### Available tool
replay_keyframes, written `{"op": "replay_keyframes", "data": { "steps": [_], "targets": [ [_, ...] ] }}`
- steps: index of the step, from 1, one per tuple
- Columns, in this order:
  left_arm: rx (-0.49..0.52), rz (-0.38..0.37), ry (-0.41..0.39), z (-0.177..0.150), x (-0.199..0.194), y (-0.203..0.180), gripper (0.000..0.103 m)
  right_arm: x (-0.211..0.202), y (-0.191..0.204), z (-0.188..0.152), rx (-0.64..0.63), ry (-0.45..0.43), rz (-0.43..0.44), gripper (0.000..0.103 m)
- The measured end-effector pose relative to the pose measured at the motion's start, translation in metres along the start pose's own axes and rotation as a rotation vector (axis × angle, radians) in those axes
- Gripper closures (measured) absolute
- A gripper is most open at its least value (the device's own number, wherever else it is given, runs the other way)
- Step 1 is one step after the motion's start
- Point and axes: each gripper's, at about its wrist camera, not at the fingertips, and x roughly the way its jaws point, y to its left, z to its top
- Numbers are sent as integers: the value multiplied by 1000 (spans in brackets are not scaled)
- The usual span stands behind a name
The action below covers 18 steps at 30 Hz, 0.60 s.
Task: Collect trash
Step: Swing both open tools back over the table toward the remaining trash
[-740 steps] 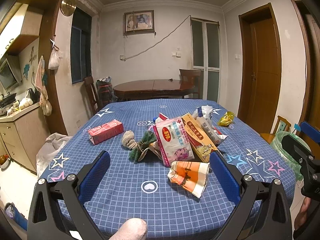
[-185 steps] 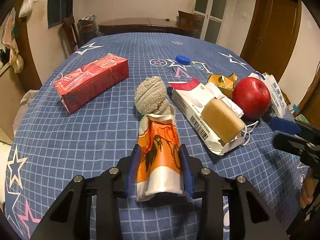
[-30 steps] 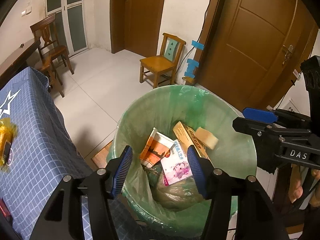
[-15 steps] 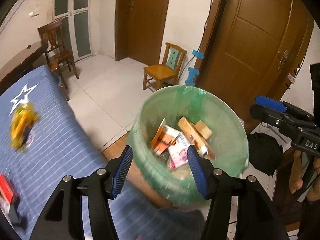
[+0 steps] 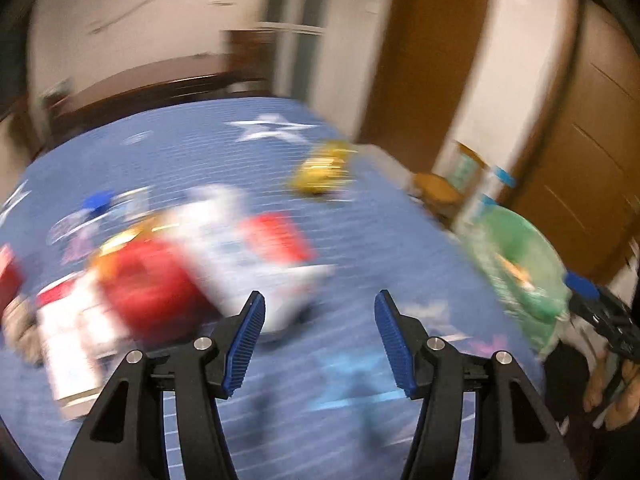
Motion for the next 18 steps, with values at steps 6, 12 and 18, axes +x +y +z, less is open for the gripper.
{"op": "replay_keyframes", "data": {
  "steps": [6, 12, 18],
  "targets": [
    [-182, 163, -18, -20, -38, 125, 44, 25, 43, -5, -57, 53, 60, 32],
    [-207, 162, 56, -43, -39, 172, 44, 47, 80, -5, -95, 90, 112, 32],
    [-176, 241, 106, -59, -33, 192, 42, 62, 106, -9, -125, 121, 139, 32]
  ]
}}
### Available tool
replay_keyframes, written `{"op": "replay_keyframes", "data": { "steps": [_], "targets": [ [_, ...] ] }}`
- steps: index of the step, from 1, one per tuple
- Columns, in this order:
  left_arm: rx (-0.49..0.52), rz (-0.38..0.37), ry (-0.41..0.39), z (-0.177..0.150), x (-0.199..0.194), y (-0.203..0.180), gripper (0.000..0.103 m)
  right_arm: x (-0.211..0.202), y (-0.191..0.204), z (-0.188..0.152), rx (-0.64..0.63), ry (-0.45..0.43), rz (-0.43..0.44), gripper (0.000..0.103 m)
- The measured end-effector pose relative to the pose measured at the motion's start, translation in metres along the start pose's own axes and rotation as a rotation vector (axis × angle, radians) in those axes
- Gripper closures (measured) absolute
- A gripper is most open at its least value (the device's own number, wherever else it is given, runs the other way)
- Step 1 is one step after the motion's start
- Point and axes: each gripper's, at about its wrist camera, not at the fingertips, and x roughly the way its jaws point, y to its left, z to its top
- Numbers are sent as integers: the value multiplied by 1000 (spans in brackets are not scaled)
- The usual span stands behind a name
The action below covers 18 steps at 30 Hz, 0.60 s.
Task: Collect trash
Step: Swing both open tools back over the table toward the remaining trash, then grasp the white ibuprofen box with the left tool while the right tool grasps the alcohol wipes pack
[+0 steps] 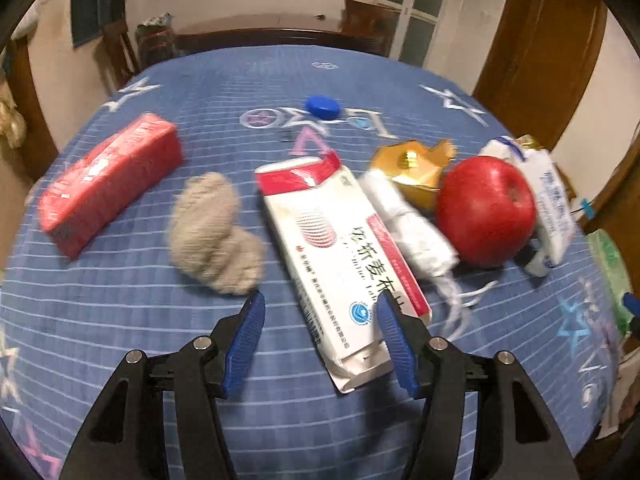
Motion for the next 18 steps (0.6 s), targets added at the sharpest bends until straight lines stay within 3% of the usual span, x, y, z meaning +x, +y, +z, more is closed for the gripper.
{"op": "replay_keyframes", "data": {
  "steps": [2, 5, 9, 12, 18],
  "targets": [
    [-9, 64, -18, 1, -4, 14, 42, 4, 4, 0, -2, 7, 7, 32],
    [-43, 88, -53, 6, -14, 31, 42, 12, 11, 0, -9, 17, 15, 32],
    [-34, 16, -93, 11, -30, 32, 42, 24, 22, 3, -25, 35, 39, 32],
    [16, -55, -69, 13, -25, 10, 42, 33, 30, 6, -41, 43, 57, 32],
    [18, -15, -5, 17, 5, -5, 41, 40, 35, 9, -49, 55, 78, 32]
  ]
}}
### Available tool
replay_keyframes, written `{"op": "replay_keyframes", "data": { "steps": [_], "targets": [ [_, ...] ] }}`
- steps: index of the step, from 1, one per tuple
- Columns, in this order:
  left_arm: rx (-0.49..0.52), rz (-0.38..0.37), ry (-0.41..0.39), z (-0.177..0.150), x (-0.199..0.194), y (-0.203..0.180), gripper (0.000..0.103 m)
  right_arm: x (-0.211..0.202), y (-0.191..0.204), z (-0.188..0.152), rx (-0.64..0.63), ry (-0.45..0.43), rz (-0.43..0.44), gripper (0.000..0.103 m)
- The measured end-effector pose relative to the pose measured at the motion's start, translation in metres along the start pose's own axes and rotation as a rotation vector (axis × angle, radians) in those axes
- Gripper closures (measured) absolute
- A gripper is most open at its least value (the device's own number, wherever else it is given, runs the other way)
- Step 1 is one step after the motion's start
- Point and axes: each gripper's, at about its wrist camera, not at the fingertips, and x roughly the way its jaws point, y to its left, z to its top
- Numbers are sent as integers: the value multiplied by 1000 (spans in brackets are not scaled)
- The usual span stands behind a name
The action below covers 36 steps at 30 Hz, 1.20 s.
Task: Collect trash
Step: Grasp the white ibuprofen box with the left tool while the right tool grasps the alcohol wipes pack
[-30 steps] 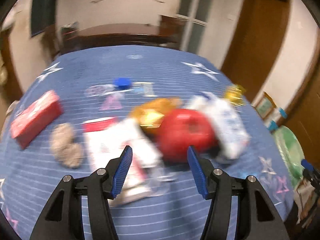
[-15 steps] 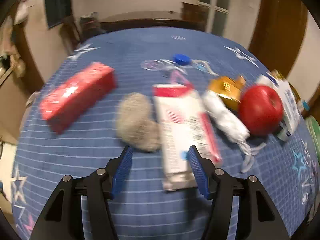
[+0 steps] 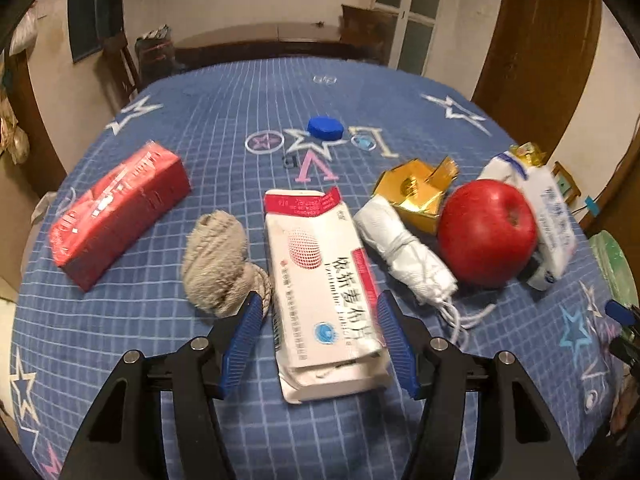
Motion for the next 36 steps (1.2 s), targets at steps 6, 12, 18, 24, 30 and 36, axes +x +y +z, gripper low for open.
{"op": "replay_keyframes", "data": {
  "steps": [6, 12, 18, 24, 30, 36],
  "targets": [
    [-7, -8, 6, 2, 11, -2, 33, 5, 0, 6, -8, 7, 7, 32],
    [20, 7, 18, 2, 19, -10, 29, 14, 9, 22, -53, 9, 31, 32],
    [71, 62, -10, -2, 23, -20, 35, 34, -12, 52, 8, 4, 78, 44],
    [69, 59, -12, -2, 24, -20, 37, 53, 8, 77, -88, 3, 49, 44],
    [73, 59, -22, -3, 22, -19, 44, 86, 35, 95, -196, 34, -1, 44],
    [38, 19, -36, -5, 18, -11, 49, 106, 32, 91, -210, 88, -52, 58]
  ]
}}
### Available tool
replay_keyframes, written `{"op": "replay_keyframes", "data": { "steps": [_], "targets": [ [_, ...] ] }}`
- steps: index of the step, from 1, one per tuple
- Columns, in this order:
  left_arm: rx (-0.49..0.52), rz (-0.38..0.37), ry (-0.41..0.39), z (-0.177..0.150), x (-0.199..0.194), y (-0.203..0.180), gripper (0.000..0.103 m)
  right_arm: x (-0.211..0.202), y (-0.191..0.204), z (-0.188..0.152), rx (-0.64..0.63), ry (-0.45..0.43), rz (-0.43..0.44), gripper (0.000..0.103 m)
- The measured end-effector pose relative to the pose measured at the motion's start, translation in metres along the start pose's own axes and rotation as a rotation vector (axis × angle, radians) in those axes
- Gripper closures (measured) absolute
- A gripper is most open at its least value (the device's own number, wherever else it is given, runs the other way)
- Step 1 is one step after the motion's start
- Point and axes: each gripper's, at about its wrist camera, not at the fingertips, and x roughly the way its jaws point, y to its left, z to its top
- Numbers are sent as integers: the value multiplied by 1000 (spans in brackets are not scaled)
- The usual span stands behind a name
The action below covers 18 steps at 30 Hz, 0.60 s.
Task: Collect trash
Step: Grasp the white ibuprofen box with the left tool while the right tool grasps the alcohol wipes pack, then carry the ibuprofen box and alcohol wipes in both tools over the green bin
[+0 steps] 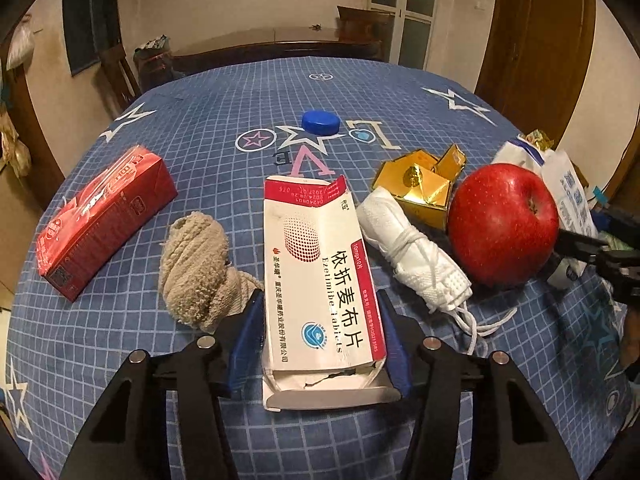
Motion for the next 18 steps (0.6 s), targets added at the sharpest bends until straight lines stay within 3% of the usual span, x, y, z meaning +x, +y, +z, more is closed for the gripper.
{"op": "replay_keyframes", "data": {
  "steps": [8, 18],
  "targets": [
    [-35, 11, -61, -7, -16, 0, 56, -26, 0, -14, 41, -94, -22, 64],
    [3, 1, -269, -17, -103, -40, 56, -102, 17, -41, 72, -291, -86, 64]
  ]
}}
